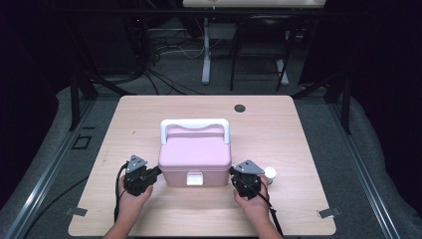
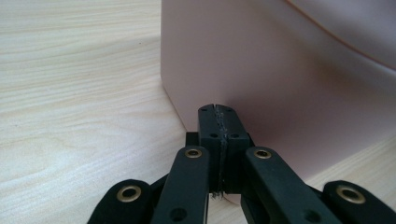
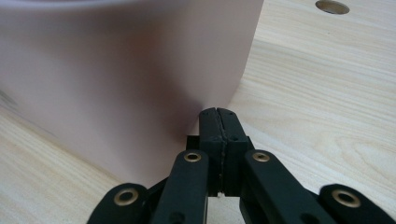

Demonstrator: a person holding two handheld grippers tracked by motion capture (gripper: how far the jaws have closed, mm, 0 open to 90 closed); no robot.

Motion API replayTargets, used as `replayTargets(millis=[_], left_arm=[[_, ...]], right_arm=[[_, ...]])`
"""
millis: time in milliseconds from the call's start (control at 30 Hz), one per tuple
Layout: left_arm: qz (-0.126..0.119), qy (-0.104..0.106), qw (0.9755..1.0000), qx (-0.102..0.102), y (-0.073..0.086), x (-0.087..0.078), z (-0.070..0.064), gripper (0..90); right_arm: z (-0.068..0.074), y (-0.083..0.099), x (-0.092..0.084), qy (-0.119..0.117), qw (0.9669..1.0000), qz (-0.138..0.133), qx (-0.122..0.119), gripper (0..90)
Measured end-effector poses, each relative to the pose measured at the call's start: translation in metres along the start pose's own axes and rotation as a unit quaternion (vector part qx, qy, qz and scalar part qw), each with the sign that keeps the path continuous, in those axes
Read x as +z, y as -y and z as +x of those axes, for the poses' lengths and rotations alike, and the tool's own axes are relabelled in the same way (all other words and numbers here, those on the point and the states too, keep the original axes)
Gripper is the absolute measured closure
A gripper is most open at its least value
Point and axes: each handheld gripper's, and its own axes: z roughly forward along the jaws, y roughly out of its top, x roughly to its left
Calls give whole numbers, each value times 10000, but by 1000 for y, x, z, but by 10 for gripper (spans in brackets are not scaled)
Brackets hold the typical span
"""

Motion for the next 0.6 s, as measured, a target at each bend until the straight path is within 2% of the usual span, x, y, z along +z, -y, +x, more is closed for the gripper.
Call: replayTargets(millis=[200,300,433,500,600], left_arm=[[51,62,10000,-2,2,-5,-2,898],[137,85,9999,25,4,-9,-4,898],[143,68,9999,24,6,-13,-8,899],[208,58,9998,49,7,-15,-10,899],[179,85,9998,54,8,-16,-12,898]], right_arm=[[1,1,-5,-32,10000,75,-23,900],[3,2,-10,-102,9997,149,-148,900],[4,4,-17,-183,9995,228,-140,900],[5,6,-20,-179,9994,251,-153,900],[6,7,-22,-173,9994,267,-152,900]])
